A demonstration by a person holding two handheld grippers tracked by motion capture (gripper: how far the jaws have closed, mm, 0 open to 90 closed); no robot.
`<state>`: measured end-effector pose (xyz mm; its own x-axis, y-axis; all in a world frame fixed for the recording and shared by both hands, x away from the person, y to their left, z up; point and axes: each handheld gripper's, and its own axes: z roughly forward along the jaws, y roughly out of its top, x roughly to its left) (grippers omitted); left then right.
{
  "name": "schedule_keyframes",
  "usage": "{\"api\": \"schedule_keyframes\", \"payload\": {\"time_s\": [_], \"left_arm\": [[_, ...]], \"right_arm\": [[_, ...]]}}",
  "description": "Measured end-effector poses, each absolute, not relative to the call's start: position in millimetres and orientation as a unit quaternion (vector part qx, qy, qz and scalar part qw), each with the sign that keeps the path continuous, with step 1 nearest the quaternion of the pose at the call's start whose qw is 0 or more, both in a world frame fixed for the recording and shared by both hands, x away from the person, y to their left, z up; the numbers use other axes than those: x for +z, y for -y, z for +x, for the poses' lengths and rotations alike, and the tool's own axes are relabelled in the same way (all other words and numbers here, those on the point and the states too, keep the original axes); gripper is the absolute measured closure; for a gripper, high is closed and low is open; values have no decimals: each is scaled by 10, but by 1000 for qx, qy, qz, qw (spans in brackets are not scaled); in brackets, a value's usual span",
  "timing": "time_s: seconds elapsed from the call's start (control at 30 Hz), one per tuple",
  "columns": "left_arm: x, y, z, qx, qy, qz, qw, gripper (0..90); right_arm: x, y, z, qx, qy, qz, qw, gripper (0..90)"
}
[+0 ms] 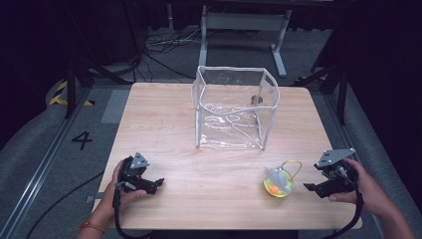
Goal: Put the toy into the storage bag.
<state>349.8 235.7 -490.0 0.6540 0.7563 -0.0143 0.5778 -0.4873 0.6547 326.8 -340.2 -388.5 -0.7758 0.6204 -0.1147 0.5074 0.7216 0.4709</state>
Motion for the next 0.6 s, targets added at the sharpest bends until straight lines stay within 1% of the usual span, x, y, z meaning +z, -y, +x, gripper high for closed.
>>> {"api": "schedule_keyframes", "payload": {"time_s": [0.2,0.37,0.6], "left_arm": [[-4900,-2357,3499,139,-392,851,321,5],[-4900,-2357,3498,139,-392,851,321,5],[-4900,-2359,3495,139,-392,851,321,5]], "right_arm": [[-3774,3312,3296,208,-921,298,144,251],[-3646,3225,3345,217,-921,292,143,275],[-3554,3116,3440,208,-925,287,135,300]]}}
